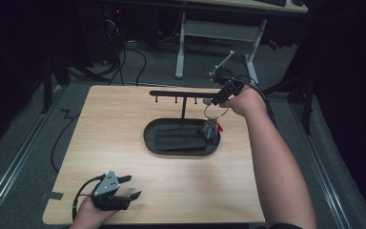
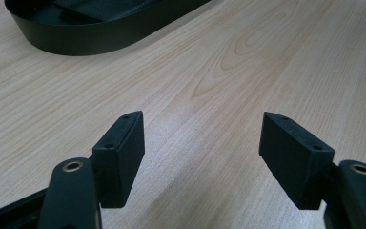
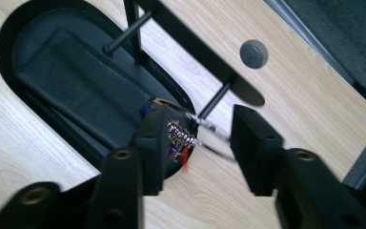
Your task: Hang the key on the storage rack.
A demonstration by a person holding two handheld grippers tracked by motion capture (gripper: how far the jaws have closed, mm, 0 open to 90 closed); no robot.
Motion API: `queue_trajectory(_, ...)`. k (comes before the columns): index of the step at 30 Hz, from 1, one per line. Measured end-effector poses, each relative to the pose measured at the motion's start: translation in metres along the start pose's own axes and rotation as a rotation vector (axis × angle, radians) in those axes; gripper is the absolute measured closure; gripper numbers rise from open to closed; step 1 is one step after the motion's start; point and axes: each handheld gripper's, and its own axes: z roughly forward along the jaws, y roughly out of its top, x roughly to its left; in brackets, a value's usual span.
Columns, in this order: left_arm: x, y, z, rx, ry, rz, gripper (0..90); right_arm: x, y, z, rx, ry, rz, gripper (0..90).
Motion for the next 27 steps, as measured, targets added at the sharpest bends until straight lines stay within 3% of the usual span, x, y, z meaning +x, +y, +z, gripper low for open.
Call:
queue_trajectory(7, -0.002, 0.001, 0.001, 0.006, -0.001, 0.008, 32.8, 0.007, -0.029, -0.005, -0.071, -0.028, 0.025, 45.0)
queue_trajectory(15, -0.003, 0.002, 0.002, 0.010, 0.000, 0.011, 32.8, 0.015, -0.068, -0.010, -0.164, -0.018, 0.060, 37.4)
queue_trajectory(18, -0.004, 0.002, 0.003, 0.011, 0.000, 0.014, 32.8, 0.020, -0.087, -0.006, -0.201, -0.021, 0.076, 32.5)
queue_trajectory(20, -0.005, 0.002, 0.003, 0.012, -0.001, 0.016, 32.8, 0.023, -0.100, -0.001, -0.225, -0.041, 0.084, 32.6)
queue_trajectory(27, -0.005, 0.003, 0.006, 0.022, -0.003, 0.021, 32.7, 0.034, -0.141, 0.021, -0.284, -0.027, 0.117, 32.7)
